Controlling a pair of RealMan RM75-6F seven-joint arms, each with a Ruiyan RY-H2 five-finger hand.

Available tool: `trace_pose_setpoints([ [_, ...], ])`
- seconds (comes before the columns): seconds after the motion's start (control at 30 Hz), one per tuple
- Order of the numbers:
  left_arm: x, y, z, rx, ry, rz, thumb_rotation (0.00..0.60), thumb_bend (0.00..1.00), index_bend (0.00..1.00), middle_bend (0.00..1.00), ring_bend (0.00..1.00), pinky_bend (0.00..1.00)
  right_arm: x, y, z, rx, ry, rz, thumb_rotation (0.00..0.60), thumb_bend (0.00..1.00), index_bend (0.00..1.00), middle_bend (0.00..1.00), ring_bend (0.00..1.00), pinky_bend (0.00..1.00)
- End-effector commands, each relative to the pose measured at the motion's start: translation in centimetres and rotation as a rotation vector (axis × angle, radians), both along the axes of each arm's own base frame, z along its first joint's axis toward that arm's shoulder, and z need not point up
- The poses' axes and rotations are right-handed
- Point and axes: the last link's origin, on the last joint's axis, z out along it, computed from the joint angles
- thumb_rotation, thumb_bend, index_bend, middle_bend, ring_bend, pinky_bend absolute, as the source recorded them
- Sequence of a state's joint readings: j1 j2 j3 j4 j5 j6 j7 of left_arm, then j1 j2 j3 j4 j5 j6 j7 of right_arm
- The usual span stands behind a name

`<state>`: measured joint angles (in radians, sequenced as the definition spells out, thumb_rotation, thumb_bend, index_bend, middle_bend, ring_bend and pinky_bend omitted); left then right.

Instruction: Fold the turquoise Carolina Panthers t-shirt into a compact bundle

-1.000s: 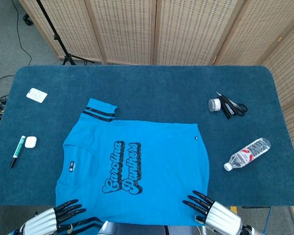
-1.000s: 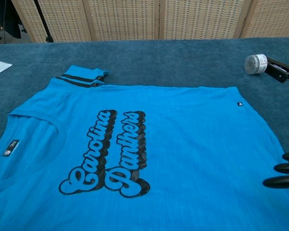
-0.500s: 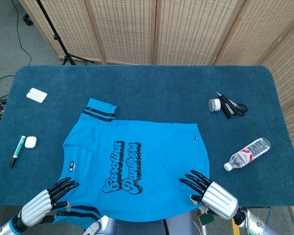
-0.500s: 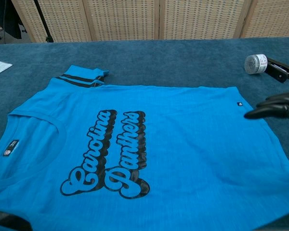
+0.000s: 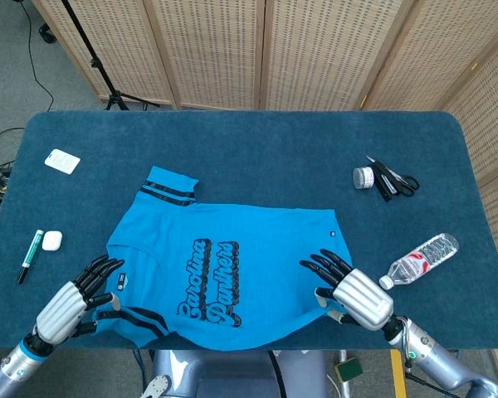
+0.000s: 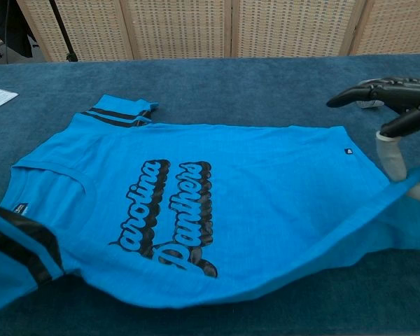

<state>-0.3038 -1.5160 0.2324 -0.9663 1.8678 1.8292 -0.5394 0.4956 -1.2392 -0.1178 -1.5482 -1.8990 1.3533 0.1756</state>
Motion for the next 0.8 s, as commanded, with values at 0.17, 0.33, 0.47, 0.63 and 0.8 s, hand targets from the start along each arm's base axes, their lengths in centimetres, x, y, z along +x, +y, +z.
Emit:
trace_pose_setpoints([
  [0.17, 2.5, 7.0, 1.4, 0.108, 0.052, 0.103, 0.6, 0.63, 0.8, 0.0, 0.0, 0.0, 2.0, -6.1, -0.7, -0.006, -0.032, -0.14, 0.6, 0.41, 0.67, 0.09, 0.0, 0.0],
  [0.33, 3.6, 11.1, 0.9, 0.122, 0.087, 0.16, 0.6, 0.63, 0.8, 0.0, 0.0, 0.0, 1.9, -9.9, -1.1, -0.026, -0.04, -0.238, 0.6, 0.41, 0.67, 0.09, 0.0, 0.0],
  [0.47, 4.2, 13.3, 0.1, 0.118, 0.126, 0.194, 0.6, 0.63, 0.8, 0.0, 0.0, 0.0, 1.7, -12.1, -1.6, -0.037, -0.039, -0.293, 0.6, 0.41, 0.67, 0.09, 0.0, 0.0],
  [0.63, 4.8, 15.4, -0.5, 0.137, 0.135, 0.227, 0.6, 0.63, 0.8, 0.0, 0.0, 0.0, 1.6, -14.5, -2.1, -0.043, -0.054, -0.362, 0.6, 0.41, 0.67, 0.09, 0.0, 0.0],
  [0.8, 5.2, 17.1, -0.7, 0.143, 0.139, 0.253, 0.6, 0.63, 0.8, 0.0, 0.0, 0.0, 1.6, -16.4, -2.3, -0.051, -0.059, -0.405, 0.6, 0.41, 0.67, 0.09, 0.0, 0.0],
])
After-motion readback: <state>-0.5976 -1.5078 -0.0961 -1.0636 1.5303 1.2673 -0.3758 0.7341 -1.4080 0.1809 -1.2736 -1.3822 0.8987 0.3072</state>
